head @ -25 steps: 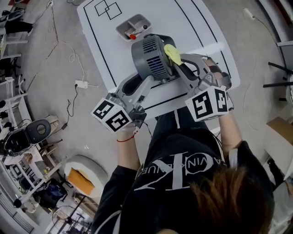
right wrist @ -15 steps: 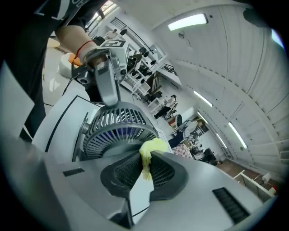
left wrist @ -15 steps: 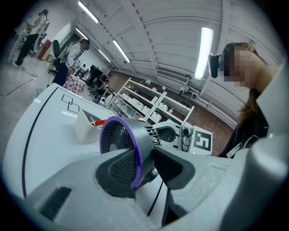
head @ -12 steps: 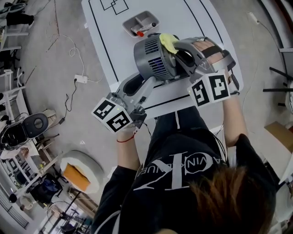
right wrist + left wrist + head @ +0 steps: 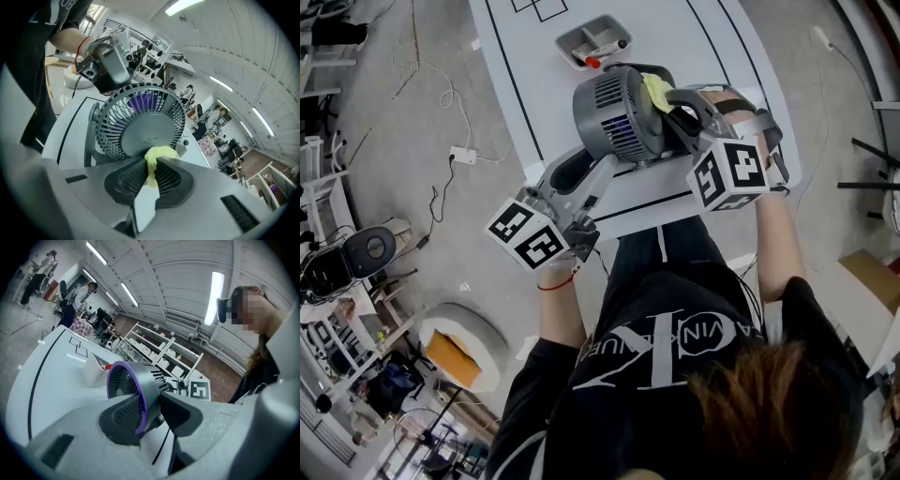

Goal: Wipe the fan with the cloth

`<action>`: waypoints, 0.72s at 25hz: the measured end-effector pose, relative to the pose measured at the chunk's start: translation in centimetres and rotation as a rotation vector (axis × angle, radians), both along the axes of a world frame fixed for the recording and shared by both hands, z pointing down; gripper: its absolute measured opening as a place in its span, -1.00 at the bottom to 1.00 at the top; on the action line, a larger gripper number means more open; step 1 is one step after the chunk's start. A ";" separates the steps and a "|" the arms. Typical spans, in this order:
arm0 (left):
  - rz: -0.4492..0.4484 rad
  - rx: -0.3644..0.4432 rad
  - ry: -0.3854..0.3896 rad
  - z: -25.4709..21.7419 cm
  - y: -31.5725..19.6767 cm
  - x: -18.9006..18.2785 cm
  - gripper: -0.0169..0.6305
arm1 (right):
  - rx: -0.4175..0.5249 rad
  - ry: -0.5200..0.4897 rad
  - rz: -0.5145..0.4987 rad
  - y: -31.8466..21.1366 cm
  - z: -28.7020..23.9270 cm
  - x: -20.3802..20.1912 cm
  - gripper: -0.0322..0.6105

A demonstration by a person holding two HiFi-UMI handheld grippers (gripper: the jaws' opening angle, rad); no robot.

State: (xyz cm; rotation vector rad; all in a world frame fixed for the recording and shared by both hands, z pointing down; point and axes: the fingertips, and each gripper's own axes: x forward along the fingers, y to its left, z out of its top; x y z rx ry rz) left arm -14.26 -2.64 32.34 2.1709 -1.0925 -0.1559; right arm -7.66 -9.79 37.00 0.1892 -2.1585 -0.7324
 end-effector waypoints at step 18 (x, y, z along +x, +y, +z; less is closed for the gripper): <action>0.017 -0.019 0.000 -0.2 0.1 0.1 -0.51 | -0.121 -0.042 0.029 5.6 -1.3 1.6 -0.79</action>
